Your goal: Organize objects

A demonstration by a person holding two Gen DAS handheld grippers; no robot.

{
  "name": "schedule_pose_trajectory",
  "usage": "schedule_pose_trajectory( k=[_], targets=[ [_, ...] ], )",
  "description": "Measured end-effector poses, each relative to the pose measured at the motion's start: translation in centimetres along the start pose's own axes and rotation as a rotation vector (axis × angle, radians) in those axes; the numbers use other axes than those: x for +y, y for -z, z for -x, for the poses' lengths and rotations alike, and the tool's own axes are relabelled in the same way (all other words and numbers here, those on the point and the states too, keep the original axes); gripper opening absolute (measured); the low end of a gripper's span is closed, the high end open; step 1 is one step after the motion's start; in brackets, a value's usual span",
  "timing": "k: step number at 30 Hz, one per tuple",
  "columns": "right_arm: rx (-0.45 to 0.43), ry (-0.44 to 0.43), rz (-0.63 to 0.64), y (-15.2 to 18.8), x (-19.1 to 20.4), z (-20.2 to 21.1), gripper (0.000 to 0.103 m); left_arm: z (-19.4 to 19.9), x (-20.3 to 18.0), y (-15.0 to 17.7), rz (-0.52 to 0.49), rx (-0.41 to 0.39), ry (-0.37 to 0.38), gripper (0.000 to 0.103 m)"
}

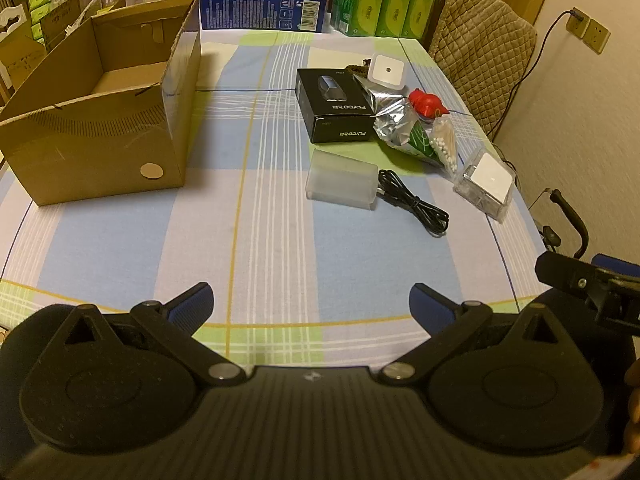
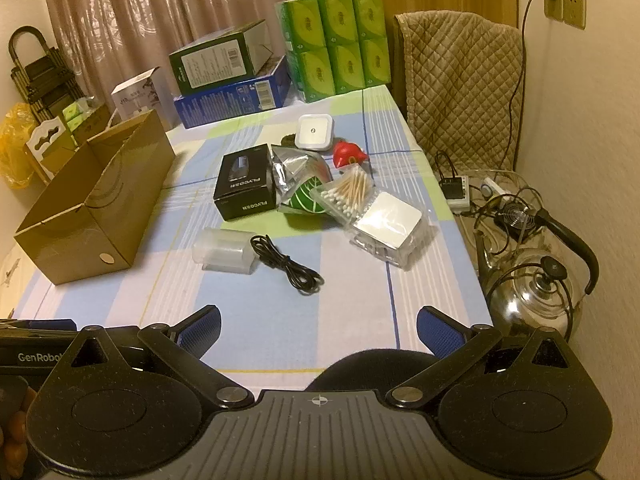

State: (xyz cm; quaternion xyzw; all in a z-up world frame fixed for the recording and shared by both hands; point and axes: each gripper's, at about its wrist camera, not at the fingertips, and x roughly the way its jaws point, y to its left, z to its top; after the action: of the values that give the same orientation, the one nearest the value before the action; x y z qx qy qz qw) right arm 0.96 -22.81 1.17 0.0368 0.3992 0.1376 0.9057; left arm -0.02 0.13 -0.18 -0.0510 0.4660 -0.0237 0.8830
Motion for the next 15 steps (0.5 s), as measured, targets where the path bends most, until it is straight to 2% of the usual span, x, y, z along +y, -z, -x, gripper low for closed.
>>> schedule_pose_trajectory(
  k=[15],
  targets=[
    [0.002,0.004,-0.006,0.02,-0.43,-0.22,0.101,-0.09,0.07,-0.09,0.000,-0.002,-0.003,0.102]
  ],
)
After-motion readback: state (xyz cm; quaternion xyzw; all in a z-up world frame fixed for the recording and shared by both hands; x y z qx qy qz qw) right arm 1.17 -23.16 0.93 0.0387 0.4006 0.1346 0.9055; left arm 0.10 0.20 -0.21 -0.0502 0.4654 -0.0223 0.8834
